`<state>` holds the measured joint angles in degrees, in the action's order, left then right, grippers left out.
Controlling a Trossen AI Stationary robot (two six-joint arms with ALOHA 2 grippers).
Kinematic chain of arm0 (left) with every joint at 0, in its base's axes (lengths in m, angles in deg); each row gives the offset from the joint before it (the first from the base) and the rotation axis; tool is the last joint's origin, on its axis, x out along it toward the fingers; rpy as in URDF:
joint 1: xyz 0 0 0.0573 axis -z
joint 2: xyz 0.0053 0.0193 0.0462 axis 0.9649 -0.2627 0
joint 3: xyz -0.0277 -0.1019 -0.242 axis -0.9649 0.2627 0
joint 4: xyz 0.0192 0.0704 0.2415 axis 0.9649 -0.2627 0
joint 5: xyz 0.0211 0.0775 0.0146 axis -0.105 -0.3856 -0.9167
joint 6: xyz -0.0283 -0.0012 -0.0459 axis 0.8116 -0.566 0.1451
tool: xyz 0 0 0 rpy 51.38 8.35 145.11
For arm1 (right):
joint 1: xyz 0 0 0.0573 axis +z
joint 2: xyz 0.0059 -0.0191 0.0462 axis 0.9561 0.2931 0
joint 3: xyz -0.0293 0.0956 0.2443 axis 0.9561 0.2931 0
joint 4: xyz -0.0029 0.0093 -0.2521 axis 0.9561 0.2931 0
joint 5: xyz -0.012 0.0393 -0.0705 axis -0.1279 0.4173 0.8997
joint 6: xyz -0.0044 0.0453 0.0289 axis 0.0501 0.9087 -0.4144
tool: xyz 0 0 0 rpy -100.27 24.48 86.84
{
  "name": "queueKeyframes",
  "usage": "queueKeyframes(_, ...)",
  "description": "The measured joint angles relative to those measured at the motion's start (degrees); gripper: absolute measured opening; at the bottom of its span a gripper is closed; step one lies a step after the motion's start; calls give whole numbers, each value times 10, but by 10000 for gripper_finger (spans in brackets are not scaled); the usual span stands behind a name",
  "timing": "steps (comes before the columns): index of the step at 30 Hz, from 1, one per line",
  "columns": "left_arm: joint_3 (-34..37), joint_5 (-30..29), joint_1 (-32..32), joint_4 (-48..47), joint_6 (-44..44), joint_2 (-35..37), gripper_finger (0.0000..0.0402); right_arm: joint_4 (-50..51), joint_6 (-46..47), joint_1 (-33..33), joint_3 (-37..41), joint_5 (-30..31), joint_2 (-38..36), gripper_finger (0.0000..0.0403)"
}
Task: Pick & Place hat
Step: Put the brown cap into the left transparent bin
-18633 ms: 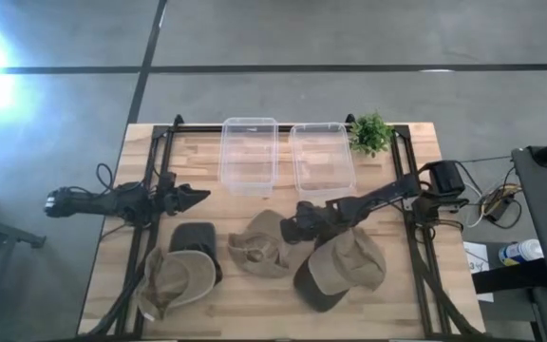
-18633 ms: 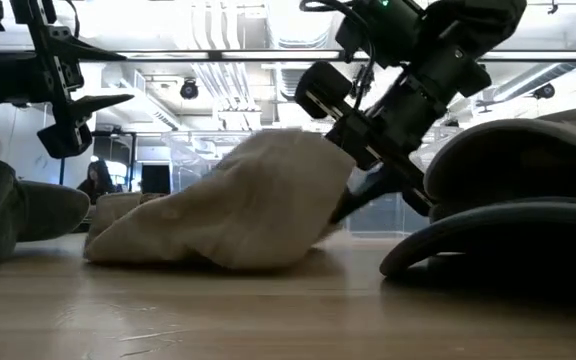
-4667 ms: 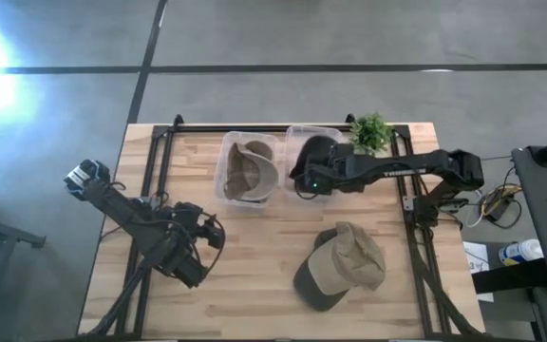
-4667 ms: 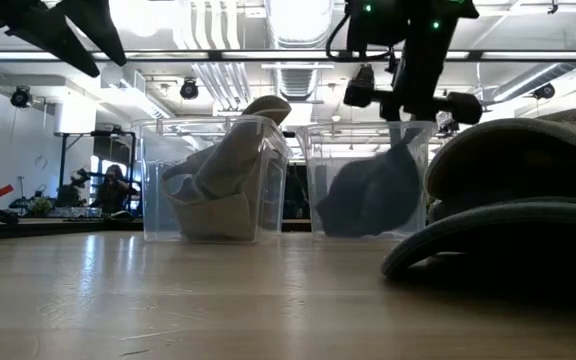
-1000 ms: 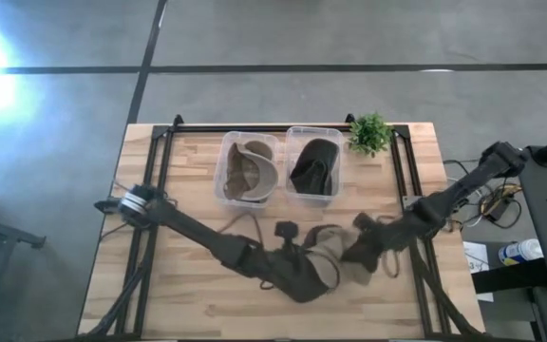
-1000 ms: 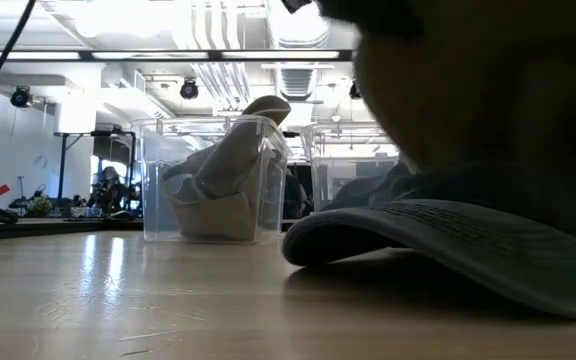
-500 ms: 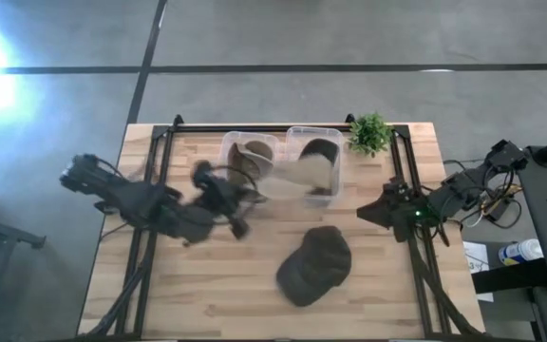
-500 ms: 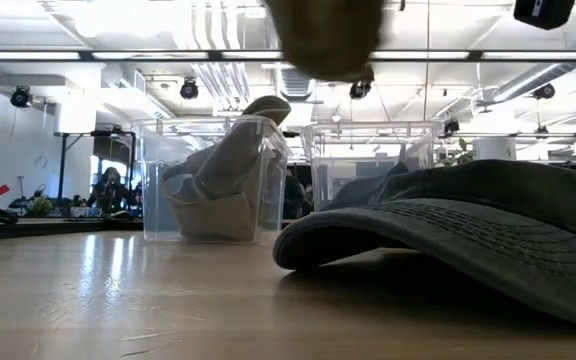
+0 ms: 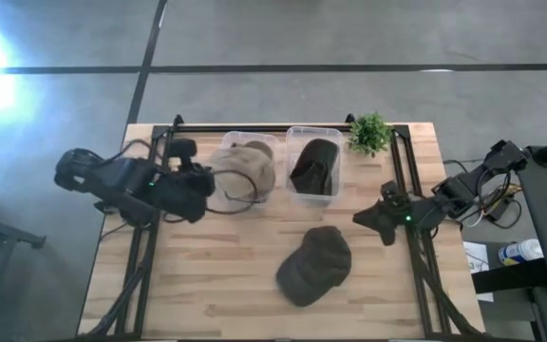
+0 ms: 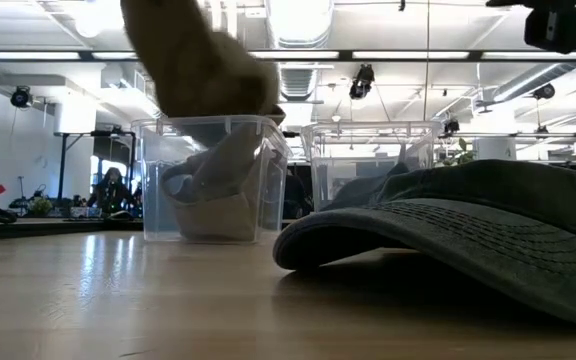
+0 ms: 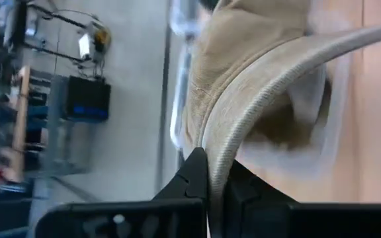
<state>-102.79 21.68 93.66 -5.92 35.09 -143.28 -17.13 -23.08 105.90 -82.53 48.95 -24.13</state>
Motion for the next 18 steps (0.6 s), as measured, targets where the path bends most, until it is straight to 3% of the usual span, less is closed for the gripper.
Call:
queueKeyframes(4,12,5,-10,-10,-159,-29,9,7,41,0,0,11,10,90)
queueKeyframes(8,14,-56,-28,-10,-308,-57,9,7,75,0,1,29,23,90)
queueKeyframes(12,13,-13,-57,2,-356,-87,9,6,99,0,1,43,37,86)
queueKeyframes(18,34,-5,-86,31,-423,-145,9,3,133,0,1,55,68,85)
